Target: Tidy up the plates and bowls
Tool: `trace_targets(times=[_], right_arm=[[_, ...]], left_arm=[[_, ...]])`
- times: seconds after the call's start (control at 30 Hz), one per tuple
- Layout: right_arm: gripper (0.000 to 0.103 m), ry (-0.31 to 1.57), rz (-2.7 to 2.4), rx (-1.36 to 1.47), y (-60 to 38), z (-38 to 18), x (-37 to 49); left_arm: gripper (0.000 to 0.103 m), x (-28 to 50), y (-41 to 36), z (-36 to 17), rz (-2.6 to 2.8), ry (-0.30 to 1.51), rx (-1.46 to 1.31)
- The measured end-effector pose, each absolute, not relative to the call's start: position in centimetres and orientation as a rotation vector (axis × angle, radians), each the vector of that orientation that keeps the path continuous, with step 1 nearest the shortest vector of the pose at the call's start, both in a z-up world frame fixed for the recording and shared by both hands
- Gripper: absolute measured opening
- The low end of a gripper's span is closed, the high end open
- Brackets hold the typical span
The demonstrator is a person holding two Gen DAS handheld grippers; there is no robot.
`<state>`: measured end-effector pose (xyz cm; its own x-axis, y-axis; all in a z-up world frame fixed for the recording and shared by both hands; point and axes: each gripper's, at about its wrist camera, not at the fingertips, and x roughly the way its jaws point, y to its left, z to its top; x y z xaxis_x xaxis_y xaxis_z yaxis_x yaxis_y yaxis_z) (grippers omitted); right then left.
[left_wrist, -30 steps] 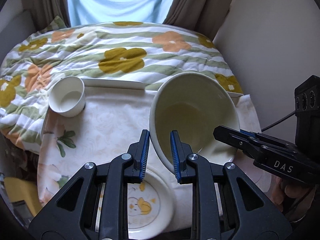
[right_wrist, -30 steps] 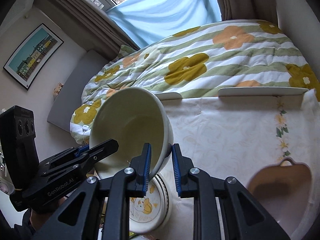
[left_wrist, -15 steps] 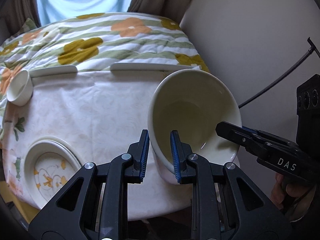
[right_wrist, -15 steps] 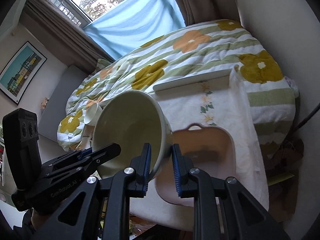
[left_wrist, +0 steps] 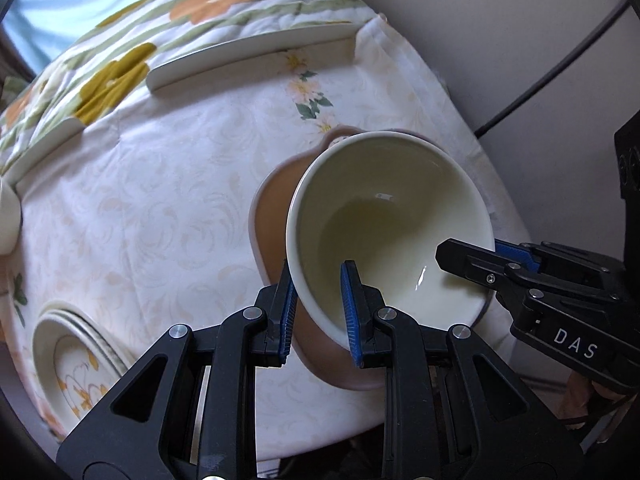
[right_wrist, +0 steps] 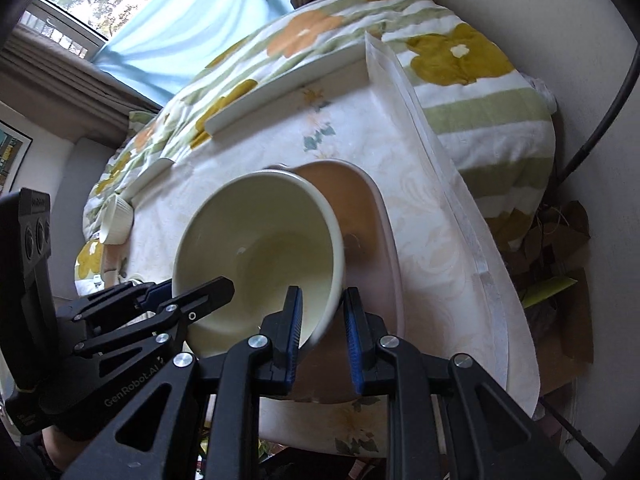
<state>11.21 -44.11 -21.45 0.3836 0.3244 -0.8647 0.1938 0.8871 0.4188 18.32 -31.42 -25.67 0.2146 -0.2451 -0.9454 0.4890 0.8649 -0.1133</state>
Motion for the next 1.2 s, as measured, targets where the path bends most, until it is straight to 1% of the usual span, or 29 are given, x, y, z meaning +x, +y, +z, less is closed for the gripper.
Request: trace_targets(times=[0.17, 0.33, 0.57, 0.93, 1.2], right_arm=[[0.019, 1.208, 0.061, 0.489, -44.1, -22.3, 11.3], [0.019, 1.225, 0.054, 0.491, -43.9, -23.1, 11.3], [0.019, 1.226, 0.049, 0.468, -43.8, -23.0, 11.3], [0.019, 1.209, 0.046, 0.431, -43.9, -21.8, 10.7], [0.019, 1.125, 0.059, 0.430, -44.9, -18.7, 9.3]], left_arm=[[0.019, 18.5, -32.3, -27.0, -0.516, 1.255, 0.316], [0.019, 18.5, -32.9, -27.0, -0.512, 1.226, 0.383], [0.019, 18.4, -33.1, -27.1, -0.509, 1.218, 0.403], [0.019, 17.8, -32.9, -26.5, -0.484, 1.209, 0.404], [0.019, 16.8, -32.2, -23.7, -0.459, 1.150, 0.360]])
